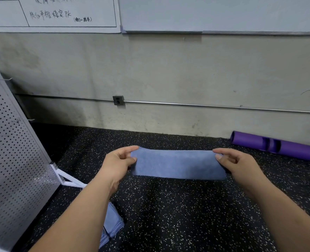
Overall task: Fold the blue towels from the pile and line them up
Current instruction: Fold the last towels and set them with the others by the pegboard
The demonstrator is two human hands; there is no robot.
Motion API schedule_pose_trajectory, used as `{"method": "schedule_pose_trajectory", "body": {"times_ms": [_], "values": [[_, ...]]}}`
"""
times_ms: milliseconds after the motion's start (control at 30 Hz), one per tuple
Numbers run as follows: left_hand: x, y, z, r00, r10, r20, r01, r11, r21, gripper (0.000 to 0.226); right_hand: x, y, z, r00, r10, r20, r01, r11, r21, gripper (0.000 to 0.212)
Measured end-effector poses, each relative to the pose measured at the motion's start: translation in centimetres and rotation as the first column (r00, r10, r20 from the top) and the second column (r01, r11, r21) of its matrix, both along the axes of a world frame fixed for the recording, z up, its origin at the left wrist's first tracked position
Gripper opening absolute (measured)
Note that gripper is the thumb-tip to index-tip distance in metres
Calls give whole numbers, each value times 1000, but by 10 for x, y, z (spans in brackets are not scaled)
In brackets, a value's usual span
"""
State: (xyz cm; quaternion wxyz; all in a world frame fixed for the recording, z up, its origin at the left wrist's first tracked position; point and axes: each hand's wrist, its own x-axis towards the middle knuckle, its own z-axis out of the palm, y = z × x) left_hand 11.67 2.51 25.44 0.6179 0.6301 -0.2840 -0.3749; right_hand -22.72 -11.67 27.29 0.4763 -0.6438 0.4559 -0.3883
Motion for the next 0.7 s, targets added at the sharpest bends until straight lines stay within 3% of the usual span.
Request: {"method": "schedule_pose_trajectory", "body": {"times_ms": [133,367,567,700], "values": [[1,3,-3,984,-55,170,47,998,50,41,-2,3,2,995,58,-83,-60,998,-18,40],[5,5,-10,899,-84,430,21,989,148,32,-9,-7,-8,904,6,-427,-97,977,-192,31],[6,6,-11,873,-155,462,48,971,234,13,-11,-11,-13,850,-5,-527,-110,976,-187,16],[7,7,-10,909,-174,377,78,964,256,7,-11,-10,-11,885,74,-460,-141,983,-115,9]]}}
